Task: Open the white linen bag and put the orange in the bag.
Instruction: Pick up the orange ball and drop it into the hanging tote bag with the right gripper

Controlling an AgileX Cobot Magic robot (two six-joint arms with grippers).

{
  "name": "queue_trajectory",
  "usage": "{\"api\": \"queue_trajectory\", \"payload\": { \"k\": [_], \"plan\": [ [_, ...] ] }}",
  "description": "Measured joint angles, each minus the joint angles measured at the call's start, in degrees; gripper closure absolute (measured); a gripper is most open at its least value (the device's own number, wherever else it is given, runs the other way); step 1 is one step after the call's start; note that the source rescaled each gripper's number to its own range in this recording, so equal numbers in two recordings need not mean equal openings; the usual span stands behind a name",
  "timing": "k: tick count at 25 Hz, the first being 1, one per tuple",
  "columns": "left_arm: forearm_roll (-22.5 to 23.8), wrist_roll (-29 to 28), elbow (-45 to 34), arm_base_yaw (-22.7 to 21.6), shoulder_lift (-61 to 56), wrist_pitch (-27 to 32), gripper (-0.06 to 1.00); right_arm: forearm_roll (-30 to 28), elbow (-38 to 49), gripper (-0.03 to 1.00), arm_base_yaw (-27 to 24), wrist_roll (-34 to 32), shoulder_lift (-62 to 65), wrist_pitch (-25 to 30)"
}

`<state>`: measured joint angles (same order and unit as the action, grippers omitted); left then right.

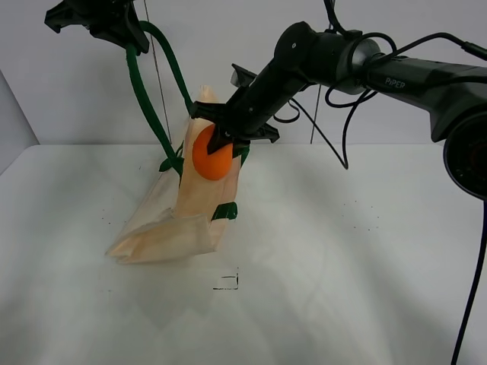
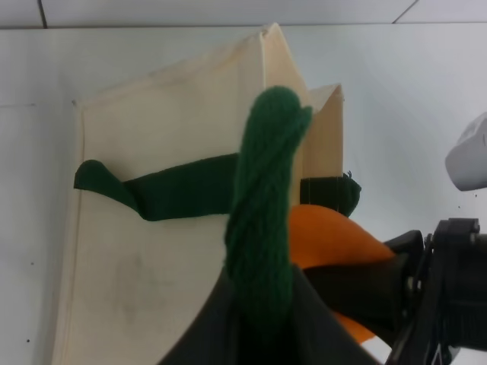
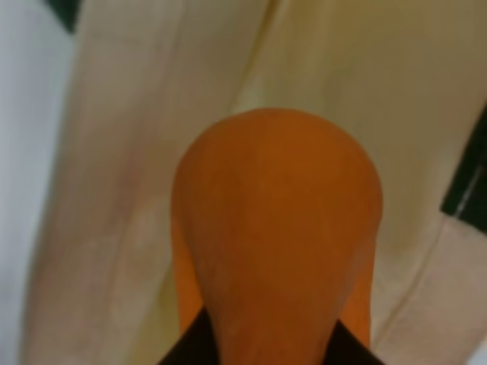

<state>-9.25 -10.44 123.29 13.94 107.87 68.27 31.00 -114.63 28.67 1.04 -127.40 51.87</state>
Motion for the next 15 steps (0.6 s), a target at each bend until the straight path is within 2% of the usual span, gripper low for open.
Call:
{"api": "queue_trajectory", "payload": {
  "k": [10,15],
  "plan": [
    [0.0,0.0,0.0,0.0,0.0,0.0,0.94,-0.1,0.0,0.96,0.0,-1.0,-0.6,-4.7],
    [0.0,0.0,0.0,0.0,0.0,0.0,0.94,3.0,0.0,0.96,0.5,-1.0,-3.8,-5.6]
  ]
}}
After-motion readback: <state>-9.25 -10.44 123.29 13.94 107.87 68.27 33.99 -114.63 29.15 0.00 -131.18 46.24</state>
